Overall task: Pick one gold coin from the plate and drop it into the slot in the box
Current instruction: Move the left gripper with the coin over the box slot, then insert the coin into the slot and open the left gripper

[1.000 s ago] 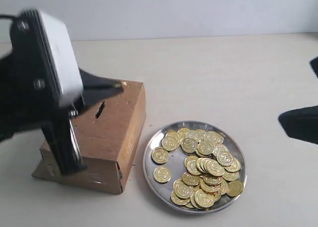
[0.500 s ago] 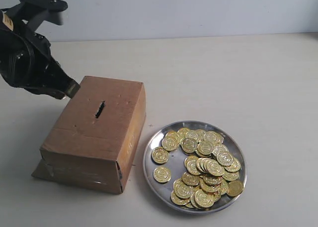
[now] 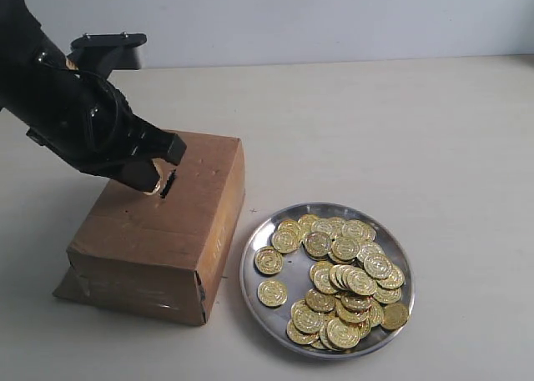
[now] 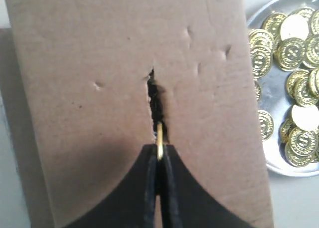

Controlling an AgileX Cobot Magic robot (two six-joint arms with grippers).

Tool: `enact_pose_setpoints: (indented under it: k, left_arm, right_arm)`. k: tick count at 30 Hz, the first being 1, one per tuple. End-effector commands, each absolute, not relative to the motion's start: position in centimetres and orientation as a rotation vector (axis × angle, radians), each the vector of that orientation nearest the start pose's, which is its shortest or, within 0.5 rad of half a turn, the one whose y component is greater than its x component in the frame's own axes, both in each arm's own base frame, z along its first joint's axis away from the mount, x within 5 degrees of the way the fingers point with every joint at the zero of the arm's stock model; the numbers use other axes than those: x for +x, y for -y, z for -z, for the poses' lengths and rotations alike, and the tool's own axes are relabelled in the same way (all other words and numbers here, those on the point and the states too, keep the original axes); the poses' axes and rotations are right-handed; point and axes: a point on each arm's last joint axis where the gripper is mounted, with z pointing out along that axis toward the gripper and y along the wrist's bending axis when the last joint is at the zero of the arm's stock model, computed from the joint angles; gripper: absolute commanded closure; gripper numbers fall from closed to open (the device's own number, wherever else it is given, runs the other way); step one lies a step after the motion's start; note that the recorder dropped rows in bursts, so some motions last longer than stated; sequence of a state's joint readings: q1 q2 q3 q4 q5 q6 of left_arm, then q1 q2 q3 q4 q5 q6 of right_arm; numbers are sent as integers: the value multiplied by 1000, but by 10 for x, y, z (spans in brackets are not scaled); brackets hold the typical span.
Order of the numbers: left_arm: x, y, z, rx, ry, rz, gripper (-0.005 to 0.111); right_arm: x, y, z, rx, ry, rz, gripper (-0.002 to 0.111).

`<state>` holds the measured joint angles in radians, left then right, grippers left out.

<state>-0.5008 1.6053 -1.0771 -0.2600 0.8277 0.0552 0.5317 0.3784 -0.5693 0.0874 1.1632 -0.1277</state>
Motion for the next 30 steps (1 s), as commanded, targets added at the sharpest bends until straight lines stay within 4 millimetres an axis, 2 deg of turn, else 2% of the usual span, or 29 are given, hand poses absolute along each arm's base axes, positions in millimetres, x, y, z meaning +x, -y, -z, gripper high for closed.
enact_pose_setpoints:
  k: [1,5,11,30]
  left_arm:
    - [266,178,-235,583,-2749,444,107]
    - [265,190,-232,654,-2727,407,107]
    - [270,185,-230,568,-2733,308,107]
    - [271,184,-228,570,-2739,288,107]
  right_arm:
    - [35,-28,-283,-785,-2328,-278,30]
    - [35,-28,-283,-785,-2328,-275,30]
    - [35,-28,-283,-785,-2328,-275,30]
    - [35,-28,-283,-785,-2328,-275,30]
